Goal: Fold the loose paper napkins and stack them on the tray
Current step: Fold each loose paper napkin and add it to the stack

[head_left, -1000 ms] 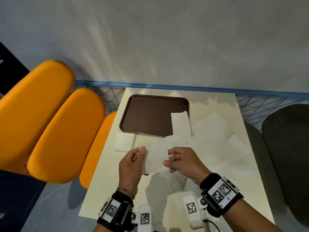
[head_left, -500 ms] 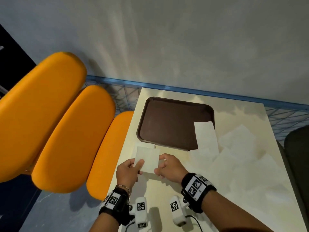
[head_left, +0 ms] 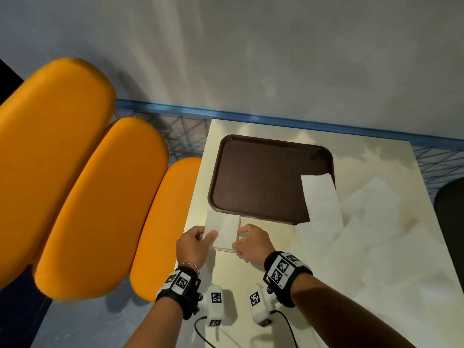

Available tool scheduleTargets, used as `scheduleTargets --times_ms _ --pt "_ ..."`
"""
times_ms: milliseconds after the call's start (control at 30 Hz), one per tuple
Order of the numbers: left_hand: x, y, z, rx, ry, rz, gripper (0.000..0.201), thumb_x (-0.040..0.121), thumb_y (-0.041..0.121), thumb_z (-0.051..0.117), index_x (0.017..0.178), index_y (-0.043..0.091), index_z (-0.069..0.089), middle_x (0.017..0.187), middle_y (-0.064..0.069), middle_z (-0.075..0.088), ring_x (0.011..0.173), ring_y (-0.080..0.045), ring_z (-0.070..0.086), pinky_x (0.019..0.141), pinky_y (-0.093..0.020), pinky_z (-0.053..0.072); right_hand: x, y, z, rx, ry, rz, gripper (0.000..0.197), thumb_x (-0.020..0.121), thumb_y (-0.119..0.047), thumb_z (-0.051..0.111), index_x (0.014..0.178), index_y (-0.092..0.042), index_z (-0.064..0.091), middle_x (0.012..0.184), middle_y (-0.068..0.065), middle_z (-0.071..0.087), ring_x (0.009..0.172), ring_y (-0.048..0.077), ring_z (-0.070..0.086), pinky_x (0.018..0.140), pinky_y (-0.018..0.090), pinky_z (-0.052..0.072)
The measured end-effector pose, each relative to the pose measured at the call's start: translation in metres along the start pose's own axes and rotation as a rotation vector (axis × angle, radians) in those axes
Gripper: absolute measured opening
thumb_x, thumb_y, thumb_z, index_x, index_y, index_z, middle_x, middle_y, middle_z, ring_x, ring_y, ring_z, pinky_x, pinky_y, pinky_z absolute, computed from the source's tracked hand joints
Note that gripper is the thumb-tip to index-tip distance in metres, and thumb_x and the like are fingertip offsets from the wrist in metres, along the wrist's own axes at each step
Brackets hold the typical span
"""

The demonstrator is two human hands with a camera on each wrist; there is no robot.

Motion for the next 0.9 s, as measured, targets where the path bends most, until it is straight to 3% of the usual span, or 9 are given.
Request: scheduleTargets --times_ms 167,267,333,433,533,600,733,833,900 --pt "0.003 -0.002 0.004 0.045 0.022 -0.021 0.02 0.084 0.038 0.085 0.079 0.025 0.07 0.073 0.004 0.065 0.069 -0.016 0.057 0.059 -0.028 0.043 0.003 0.004 -0.002 -0.022 0.009 -0.023 0.031 0.072 -0.026 0.081 0.095 -0.035 0.062 0.086 -0.005 0.079 0.065 0.011 0.077 0.073 0.037 0.067" --pt "0.0 -0.001 0.004 0.048 0.051 -0.024 0.028 0.08 0.037 0.089 0.091 0.028 0.066 0.093 0.005 0.066 0.087 -0.02 0.065 0.067 -0.03 0.05 0.004 0.013 -0.011 -0.051 0.004 -0.043 0.042 0.062 -0.043 0.081 0.098 -0.04 0.06 0.096 -0.008 0.078 0.074 0.011 0.078 0.082 0.041 0.066" --pt "-0.004 0.005 0.002 0.113 0.096 -0.005 0.045 0.077 0.042 0.09 0.11 0.027 0.063 0.114 0.004 0.06 0.1 -0.02 0.063 0.075 -0.033 0.053 -0.001 0.025 -0.022 -0.078 0.006 -0.051 0.051 0.055 -0.052 0.075 0.103 -0.041 0.062 0.1 -0.009 0.079 0.087 0.014 0.077 0.088 0.041 0.064" --pt "-0.018 0.035 0.007 0.234 0.139 0.113 0.06 0.079 0.049 0.086 0.128 0.027 0.058 0.129 0.004 0.051 0.11 -0.016 0.058 0.079 -0.035 0.056 -0.024 0.043 -0.051 -0.077 0.028 -0.072 0.042 0.064 -0.047 0.073 0.105 -0.039 0.067 0.104 -0.012 0.077 0.095 0.011 0.074 0.091 0.036 0.063" --pt "-0.037 0.076 0.048 0.301 -0.026 0.306 0.037 0.09 0.05 0.075 0.119 0.031 0.064 0.124 0.009 0.054 0.105 -0.014 0.06 0.084 -0.034 0.056 -0.054 0.077 -0.088 -0.057 0.108 -0.082 0.026 0.075 -0.035 0.075 0.1 -0.037 0.07 0.09 -0.017 0.077 0.079 -0.001 0.072 0.079 0.027 0.062" --pt "-0.049 0.1 0.086 0.343 -0.196 0.449 0.03 0.093 0.049 0.069 0.118 0.032 0.067 0.123 0.011 0.058 0.104 -0.013 0.062 0.087 -0.034 0.055 -0.071 0.106 -0.109 -0.048 0.171 -0.069 0.02 0.079 -0.027 0.077 0.098 -0.033 0.072 0.085 -0.014 0.076 0.076 0.0 0.072 0.076 0.025 0.061" --pt "-0.073 0.143 0.169 0.559 -0.408 0.711 0.045 0.097 0.04 0.067 0.138 0.024 0.06 0.137 0.004 0.051 0.123 -0.018 0.055 0.095 -0.033 0.053 -0.108 0.162 -0.144 -0.076 0.262 0.01 0.022 0.085 -0.015 0.08 0.099 -0.031 0.074 0.09 -0.01 0.078 0.082 0.008 0.073 0.076 0.024 0.057" --pt "-0.076 0.161 0.219 0.693 -0.467 0.745 0.068 0.092 0.047 0.071 0.151 0.022 0.047 0.144 -0.002 0.045 0.134 -0.023 0.045 0.105 -0.039 0.049 -0.128 0.193 -0.172 -0.147 0.394 -0.001 0.019 0.083 -0.014 0.071 0.091 -0.031 0.074 0.091 -0.016 0.078 0.073 0.008 0.072 0.072 0.025 0.059" --pt "-0.077 0.169 0.244 0.746 -0.492 0.753 0.073 0.089 0.052 0.073 0.151 0.026 0.045 0.14 -0.004 0.043 0.132 -0.025 0.041 0.107 -0.04 0.047 -0.135 0.213 -0.182 -0.159 0.385 0.019 0.021 0.083 -0.012 0.073 0.091 -0.031 0.076 0.081 -0.021 0.077 0.069 0.004 0.071 0.074 0.028 0.061"
Point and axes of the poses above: each hand's wrist, its own x-axis towards the middle knuckle, its own z-axis out of the palm, y = z × x, the point moved 8 cm from there along x, towards the middle knuckle
